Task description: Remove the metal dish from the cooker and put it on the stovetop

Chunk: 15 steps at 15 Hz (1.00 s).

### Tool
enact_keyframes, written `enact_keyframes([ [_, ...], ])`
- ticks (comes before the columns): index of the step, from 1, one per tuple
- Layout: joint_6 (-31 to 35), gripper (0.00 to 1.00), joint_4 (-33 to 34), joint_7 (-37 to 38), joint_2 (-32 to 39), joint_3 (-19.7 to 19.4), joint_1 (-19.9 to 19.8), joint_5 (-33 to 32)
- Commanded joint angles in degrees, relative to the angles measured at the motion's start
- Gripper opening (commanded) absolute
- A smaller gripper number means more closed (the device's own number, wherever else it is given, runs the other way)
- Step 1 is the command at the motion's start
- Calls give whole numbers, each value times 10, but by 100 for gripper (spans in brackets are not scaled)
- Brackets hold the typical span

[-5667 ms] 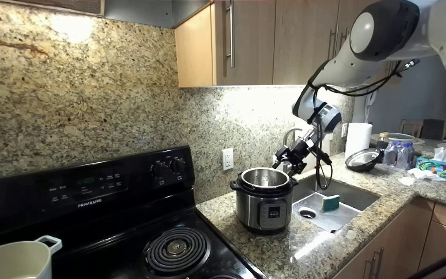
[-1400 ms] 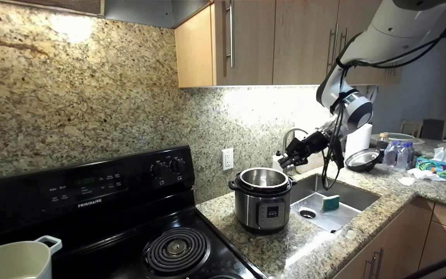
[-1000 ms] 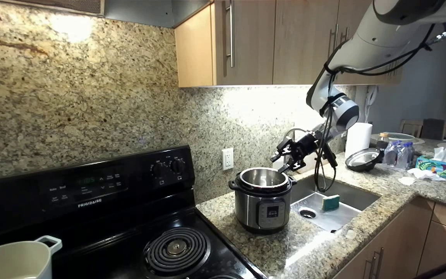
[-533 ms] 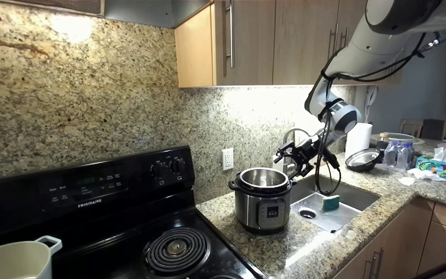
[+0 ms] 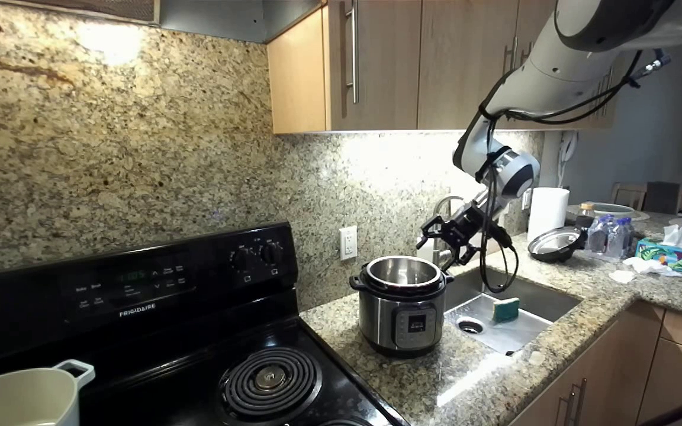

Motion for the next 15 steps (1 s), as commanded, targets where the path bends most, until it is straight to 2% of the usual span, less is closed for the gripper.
enact_keyframes([
  [1,-4,100,18,41,11,14,0,-24],
  [8,-15,100,36,68,42,28,-11,-24],
  [15,-12,100,14,63,21,19,-28,2],
])
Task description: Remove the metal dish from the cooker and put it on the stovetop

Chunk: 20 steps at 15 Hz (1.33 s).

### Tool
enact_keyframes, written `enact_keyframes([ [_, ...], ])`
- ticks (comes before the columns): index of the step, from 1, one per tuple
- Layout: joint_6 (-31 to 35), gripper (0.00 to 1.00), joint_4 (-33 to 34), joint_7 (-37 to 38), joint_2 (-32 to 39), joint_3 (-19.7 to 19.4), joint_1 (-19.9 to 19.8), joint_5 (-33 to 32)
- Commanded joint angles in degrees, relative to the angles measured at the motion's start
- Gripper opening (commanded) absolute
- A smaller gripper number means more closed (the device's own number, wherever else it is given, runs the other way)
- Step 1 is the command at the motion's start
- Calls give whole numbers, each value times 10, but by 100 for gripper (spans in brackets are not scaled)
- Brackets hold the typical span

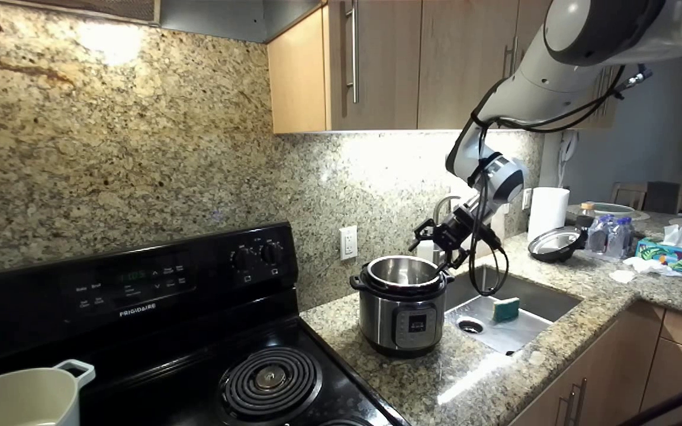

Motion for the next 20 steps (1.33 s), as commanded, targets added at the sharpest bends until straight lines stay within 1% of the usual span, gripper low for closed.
enact_keyframes([
  [1,-5,100,-20,8,-13,-6,-16,2],
  [6,-13,100,-16,7,-8,-6,-19,6],
  [12,-17,100,-28,1,-19,-14,-27,23],
  [16,-19,100,-27,4,-13,-26,-34,17],
  [20,-23,100,-23,1,-13,-24,-35,16],
])
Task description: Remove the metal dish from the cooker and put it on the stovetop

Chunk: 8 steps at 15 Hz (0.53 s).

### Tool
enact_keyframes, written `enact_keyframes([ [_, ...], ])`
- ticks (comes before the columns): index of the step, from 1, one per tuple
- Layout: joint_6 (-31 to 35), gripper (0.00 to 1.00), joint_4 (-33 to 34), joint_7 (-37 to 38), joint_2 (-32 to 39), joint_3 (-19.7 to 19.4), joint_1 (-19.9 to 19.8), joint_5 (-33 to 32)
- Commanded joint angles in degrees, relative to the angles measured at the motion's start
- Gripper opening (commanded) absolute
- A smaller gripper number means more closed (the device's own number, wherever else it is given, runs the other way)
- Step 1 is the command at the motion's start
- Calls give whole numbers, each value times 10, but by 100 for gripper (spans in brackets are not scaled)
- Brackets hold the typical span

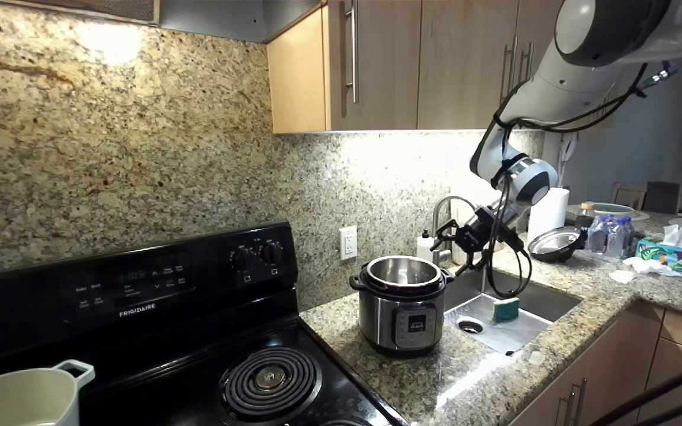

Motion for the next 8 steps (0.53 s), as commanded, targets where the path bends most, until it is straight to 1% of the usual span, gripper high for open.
enact_keyframes([
  [1,-7,100,-6,0,-12,5,-1,-6],
  [8,-22,100,13,5,0,18,8,-12],
])
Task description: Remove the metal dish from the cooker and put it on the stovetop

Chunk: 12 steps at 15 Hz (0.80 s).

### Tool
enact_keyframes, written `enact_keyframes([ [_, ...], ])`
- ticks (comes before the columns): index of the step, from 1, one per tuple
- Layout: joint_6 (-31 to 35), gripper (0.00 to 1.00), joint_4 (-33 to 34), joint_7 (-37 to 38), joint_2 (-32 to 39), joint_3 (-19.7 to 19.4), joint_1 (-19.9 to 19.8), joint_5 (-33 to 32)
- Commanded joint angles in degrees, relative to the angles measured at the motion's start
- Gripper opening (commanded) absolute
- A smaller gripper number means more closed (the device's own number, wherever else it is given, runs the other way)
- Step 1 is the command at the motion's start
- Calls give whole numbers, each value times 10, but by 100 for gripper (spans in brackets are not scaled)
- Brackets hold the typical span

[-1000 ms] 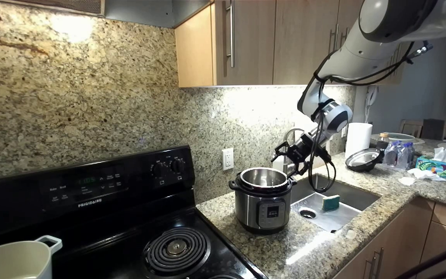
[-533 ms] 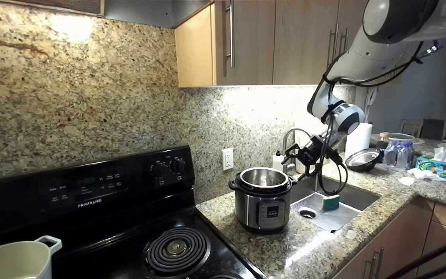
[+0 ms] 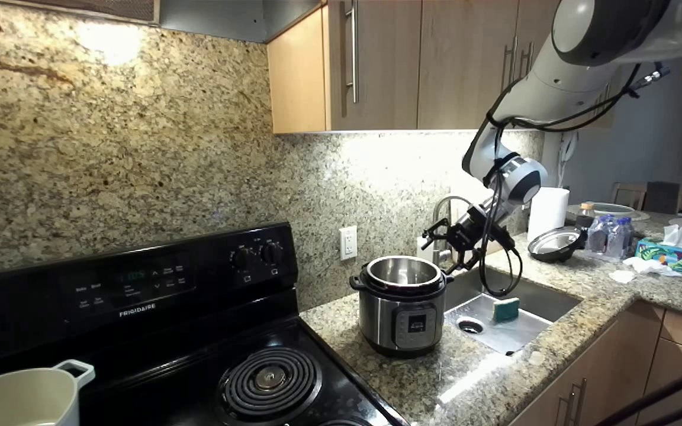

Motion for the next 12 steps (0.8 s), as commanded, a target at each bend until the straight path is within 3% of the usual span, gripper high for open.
enact_keyframes([
  [1,-20,100,8,5,3,6,1,-10],
  [12,-52,100,36,16,29,15,8,-16],
])
